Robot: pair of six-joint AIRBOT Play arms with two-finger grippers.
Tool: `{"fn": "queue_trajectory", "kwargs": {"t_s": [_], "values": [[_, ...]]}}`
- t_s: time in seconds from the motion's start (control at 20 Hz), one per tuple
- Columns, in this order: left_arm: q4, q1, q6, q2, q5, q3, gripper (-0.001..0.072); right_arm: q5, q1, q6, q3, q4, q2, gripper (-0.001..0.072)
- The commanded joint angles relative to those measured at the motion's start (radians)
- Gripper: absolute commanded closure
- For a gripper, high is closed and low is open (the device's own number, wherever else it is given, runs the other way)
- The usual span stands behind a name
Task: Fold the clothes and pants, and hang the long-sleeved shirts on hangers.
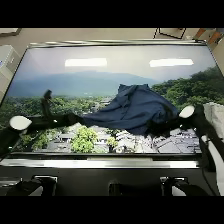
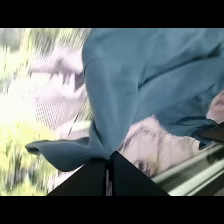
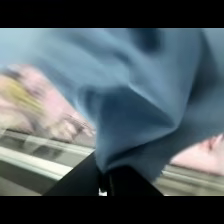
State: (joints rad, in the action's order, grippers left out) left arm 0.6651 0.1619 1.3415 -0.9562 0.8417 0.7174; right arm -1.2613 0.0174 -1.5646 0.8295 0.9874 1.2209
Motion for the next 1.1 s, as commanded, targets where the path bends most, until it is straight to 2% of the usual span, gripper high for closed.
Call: {"fn": "queue_trajectory", "kwargs": {"t_s": [0.0,0.15,0.25,0.3,0.45,0.75,0.9,1.05], "values": [[-0.003,-0.110,-0.062,0.097,-0.035,0.257,0.0686,-0.055,-0.016,-0.009,0.421,0.314,-0.123,0.0671],[-0.017,-0.229,-0.067,0.171,-0.094,0.686,0.0685,0.151,-0.016,-0.018,0.891,0.600,-0.239,0.0671],[-0.017,-0.261,-0.126,0.187,-0.091,0.956,0.0685,0.286,-0.016,-0.022,1.122,0.610,-0.299,0.0671],[-0.018,-0.261,-0.130,0.195,-0.089,1.053,0.0685,0.285,-0.016,-0.035,1.188,0.575,-0.322,0.0671],[-0.012,-0.254,-0.151,0.237,-0.084,1.172,0.0686,0.255,-0.016,-0.055,1.221,0.499,-0.395,0.0671],[0.047,-0.254,-0.164,0.250,-0.225,1.194,0.0686,0.390,-0.016,-0.054,1.222,0.498,-0.393,0.0671],[0.126,-0.255,-0.164,0.219,-0.180,1.193,0.0686,0.295,-0.016,-0.055,1.221,0.496,-0.355,0.0671],[0.308,-0.255,-0.132,0.148,0.045,1.150,0.0686,0.010,-0.016,-0.055,1.182,0.492,-0.246,0.0671]]}}
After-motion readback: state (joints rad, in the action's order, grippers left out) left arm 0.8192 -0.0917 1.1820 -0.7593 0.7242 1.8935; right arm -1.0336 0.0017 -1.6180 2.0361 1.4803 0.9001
